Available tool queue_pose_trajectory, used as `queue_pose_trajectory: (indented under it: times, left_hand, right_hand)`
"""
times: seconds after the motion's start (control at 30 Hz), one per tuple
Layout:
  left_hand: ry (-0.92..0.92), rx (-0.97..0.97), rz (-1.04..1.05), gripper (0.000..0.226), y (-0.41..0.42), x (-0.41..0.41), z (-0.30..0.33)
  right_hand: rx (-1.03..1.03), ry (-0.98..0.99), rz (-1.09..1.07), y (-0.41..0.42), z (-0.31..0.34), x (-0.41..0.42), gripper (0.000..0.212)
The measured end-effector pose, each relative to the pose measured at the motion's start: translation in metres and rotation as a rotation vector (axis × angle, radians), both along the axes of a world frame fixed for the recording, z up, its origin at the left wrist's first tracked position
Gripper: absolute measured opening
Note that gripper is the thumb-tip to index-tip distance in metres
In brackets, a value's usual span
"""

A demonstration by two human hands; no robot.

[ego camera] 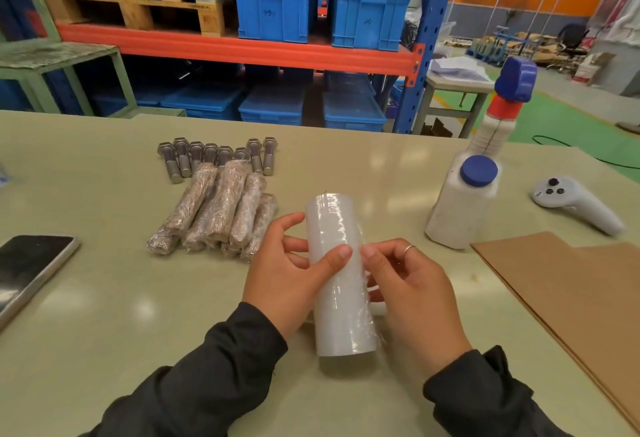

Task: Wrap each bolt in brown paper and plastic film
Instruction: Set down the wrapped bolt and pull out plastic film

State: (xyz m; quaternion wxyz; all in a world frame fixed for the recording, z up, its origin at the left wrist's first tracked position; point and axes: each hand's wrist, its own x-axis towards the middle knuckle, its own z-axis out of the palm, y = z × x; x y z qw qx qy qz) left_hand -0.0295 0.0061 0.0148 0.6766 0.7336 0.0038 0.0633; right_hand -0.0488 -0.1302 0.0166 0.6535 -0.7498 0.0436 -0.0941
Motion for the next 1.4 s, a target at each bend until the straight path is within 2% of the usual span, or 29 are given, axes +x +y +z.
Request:
queue_pose_trajectory:
  times: [0.1, 0.2, 0.3, 0.37, 0.47, 0.6, 0.7, 0.77, 0.9, 0.97, 1.0, 1.03, 1.07, 1.13, 1.17, 1.23, 1.3, 1.4]
  left_hand:
    - [0.010, 0.023, 0.023, 0.083, -0.002, -0.001, 0.001]
    - [0.031, 0.006, 0.000, 0.085, -0.003, -0.002, 0.000]
    - [0.108, -0.143, -0.045, 0.082, -0.004, -0.002, 0.002]
    - [0.182, -0.292, -0.106, 0.069, -0.003, -0.003, 0.001]
    - [0.288, -0.562, -0.240, 0.061, -0.001, -0.005, 0.001]
    - [0.435, -0.762, -0.360, 0.043, 0.001, -0.003, 0.002]
    - [0.560, -0.892, -0.413, 0.033, 0.007, -0.003, 0.006]
    - [0.607, -0.926, -0.418, 0.040, 0.009, -0.001, 0.006]
    - [0.606, -0.929, -0.446, 0.074, 0.008, 0.003, 0.006]
    - [0.585, -0.846, -0.478, 0.069, 0.007, 0.002, 0.005]
    - [0.572, -0.798, -0.481, 0.058, 0.008, 0.002, 0.004]
    - [0.554, -0.774, -0.474, 0.047, 0.009, 0.001, 0.005]
    - [0.534, -0.769, -0.469, 0.041, 0.008, 0.000, 0.006]
    - [0.528, -0.807, -0.475, 0.044, 0.006, 0.002, 0.005]
    - [0.551, -0.852, -0.479, 0.047, 0.005, 0.002, 0.005]
    - [0.613, -0.923, -0.475, 0.054, 0.003, 0.003, 0.005]
    - [0.631, -0.913, -0.442, 0.055, 0.004, 0.005, 0.004]
    - [0.620, -0.882, -0.410, 0.052, 0.008, 0.005, 0.005]
  right_hand:
    - [0.008, 0.052, -0.020, -0.006, 0.003, 0.004, 0.016]
    - [0.166, 0.180, -0.012, -0.010, 0.006, 0.007, 0.021]
    - [0.250, 0.286, -0.044, -0.012, 0.007, 0.011, 0.024]
    - [0.256, 0.325, -0.084, -0.014, 0.008, 0.013, 0.024]
    - [0.127, 0.326, -0.147, -0.019, 0.007, 0.017, 0.025]
    - [-0.286, 0.217, -0.201, -0.029, 0.002, 0.021, 0.022]
    - [-0.367, 0.183, -0.193, -0.030, -0.002, 0.020, 0.022]
    - [-0.367, 0.191, -0.183, -0.030, -0.003, 0.021, 0.020]
    - [-0.267, 0.234, -0.127, -0.028, -0.002, 0.020, 0.023]
    - [-0.221, 0.213, -0.111, -0.028, 0.001, 0.019, 0.043]
    - [-0.234, 0.184, -0.099, -0.029, 0.002, 0.018, 0.053]
    - [-0.256, 0.155, -0.090, -0.029, 0.002, 0.017, 0.054]
    - [-0.262, 0.137, -0.084, -0.029, 0.004, 0.017, 0.045]
    - [-0.207, 0.119, -0.113, -0.031, 0.006, 0.016, 0.022]
    - [-0.158, 0.111, -0.142, -0.033, 0.007, 0.016, 0.018]
    - [-0.037, 0.101, -0.193, -0.039, 0.009, 0.017, 0.016]
    - [0.057, 0.105, -0.226, -0.043, 0.011, 0.017, 0.017]
    - [0.089, 0.113, -0.250, -0.043, 0.011, 0.018, 0.020]
